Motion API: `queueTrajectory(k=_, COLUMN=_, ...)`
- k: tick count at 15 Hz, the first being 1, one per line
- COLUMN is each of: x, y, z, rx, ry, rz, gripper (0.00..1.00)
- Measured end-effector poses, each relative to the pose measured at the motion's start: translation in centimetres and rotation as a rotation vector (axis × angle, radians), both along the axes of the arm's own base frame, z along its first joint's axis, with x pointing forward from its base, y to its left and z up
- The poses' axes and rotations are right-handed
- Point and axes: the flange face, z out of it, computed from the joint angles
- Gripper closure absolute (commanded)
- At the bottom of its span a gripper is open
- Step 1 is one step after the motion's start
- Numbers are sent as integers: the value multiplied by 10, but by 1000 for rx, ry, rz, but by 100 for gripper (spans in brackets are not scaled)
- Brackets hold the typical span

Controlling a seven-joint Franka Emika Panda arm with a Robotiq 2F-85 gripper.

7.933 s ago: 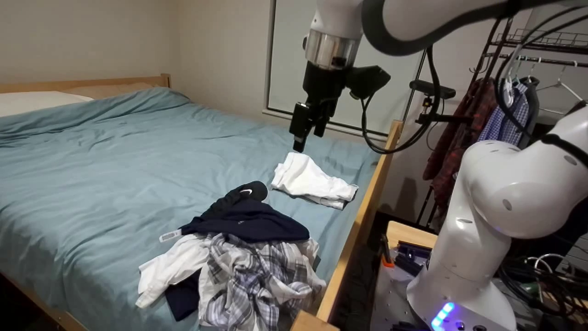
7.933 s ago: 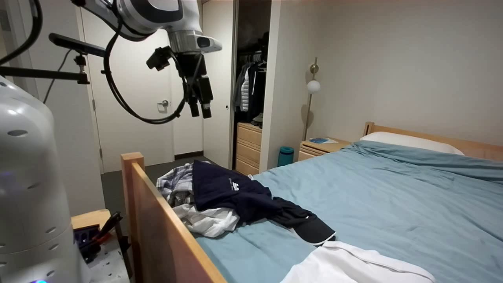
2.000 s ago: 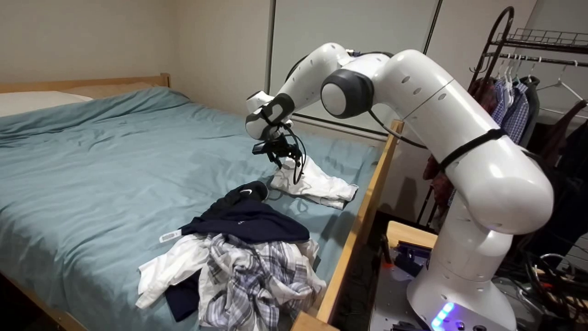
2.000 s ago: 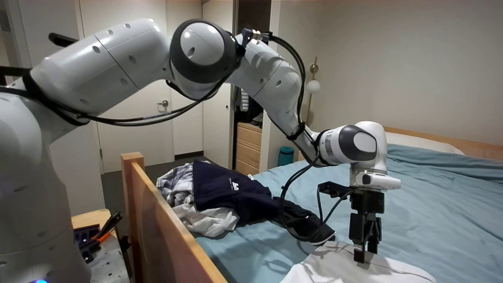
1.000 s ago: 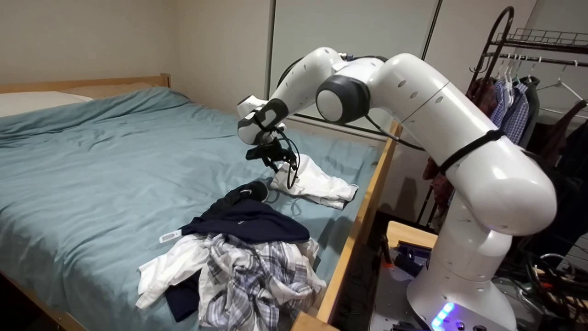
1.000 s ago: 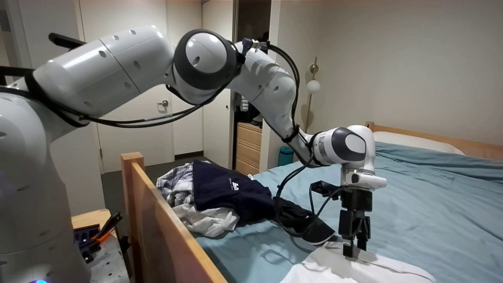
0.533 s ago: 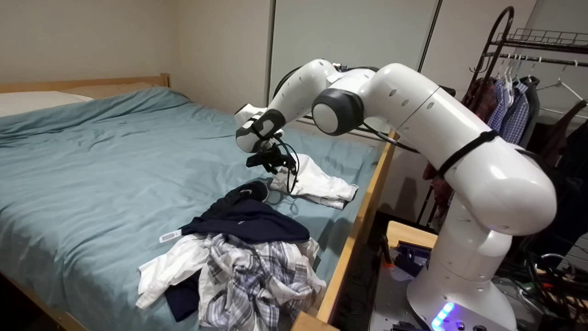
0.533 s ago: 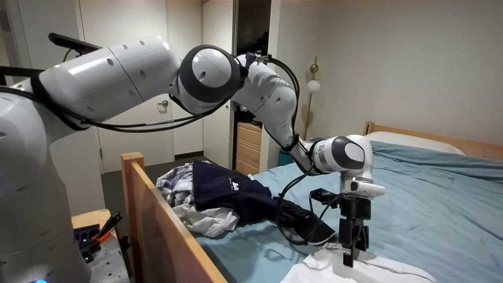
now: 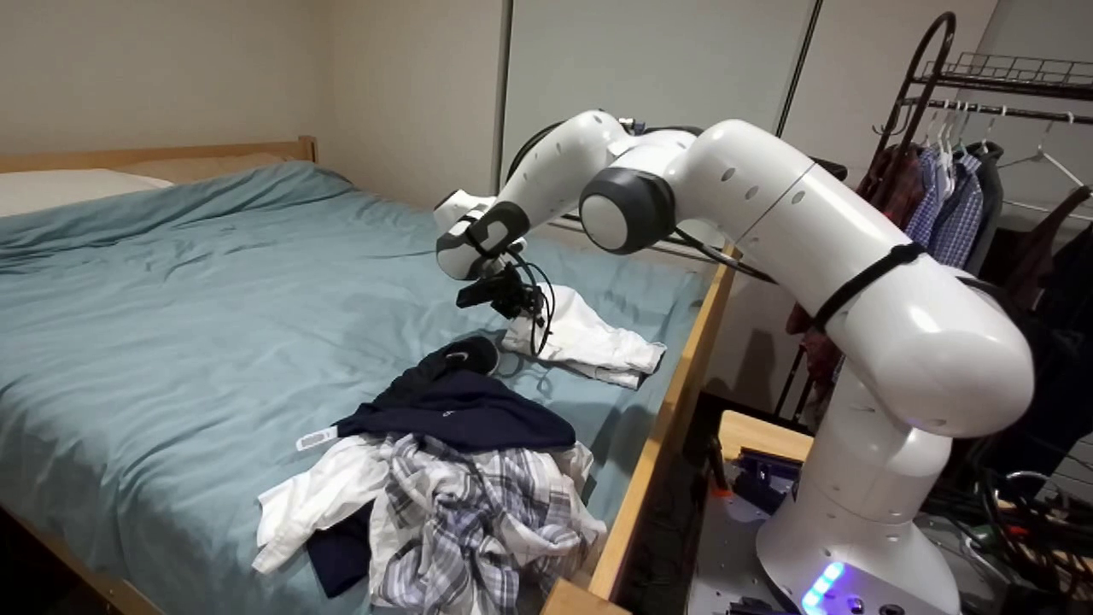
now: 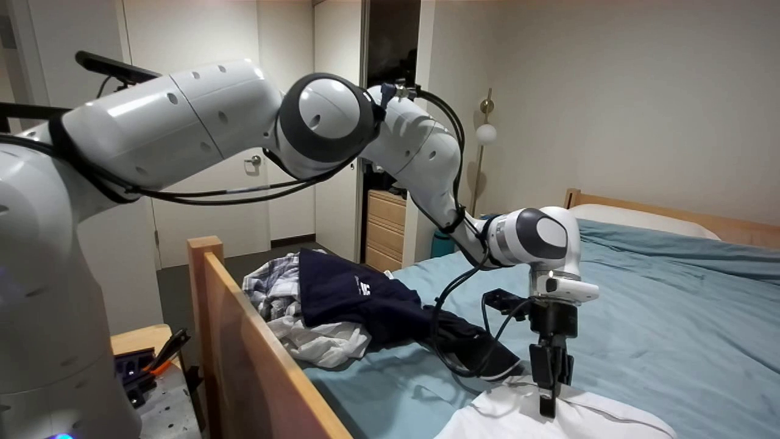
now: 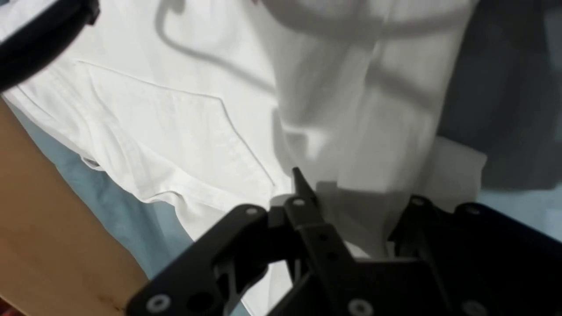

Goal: Fold the white clothing on the right side of the bed

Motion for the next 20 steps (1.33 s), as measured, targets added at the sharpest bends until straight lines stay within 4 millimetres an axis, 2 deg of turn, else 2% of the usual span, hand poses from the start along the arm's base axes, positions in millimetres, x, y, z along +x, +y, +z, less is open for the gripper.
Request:
queueTrajectory(k=1, x=-1, y=-2, z=2, rx=1, ry=5, rz=-8, gripper=94)
queueTrajectory(k=4, x=1, y=-9, z=13, rx=-2, ry=-4, rz=-23, gripper=96)
queueTrajectory(k=6, x=6, y=-16, z=24, rx=-10, ry=-30, rz=-26, gripper=93)
queueTrajectory(k=10, x=24, y=-22, z=58, rx=-38, ry=-103, rz=-16, gripper=93)
queueTrajectory(k=15, x=53, y=-18, z=109, rx=-82, ry=-220, rz=6, gripper=92)
queueTrajectory(k=20, x=66, y=-14, z=136, rx=-126, ry=-299, rz=-15, gripper=93)
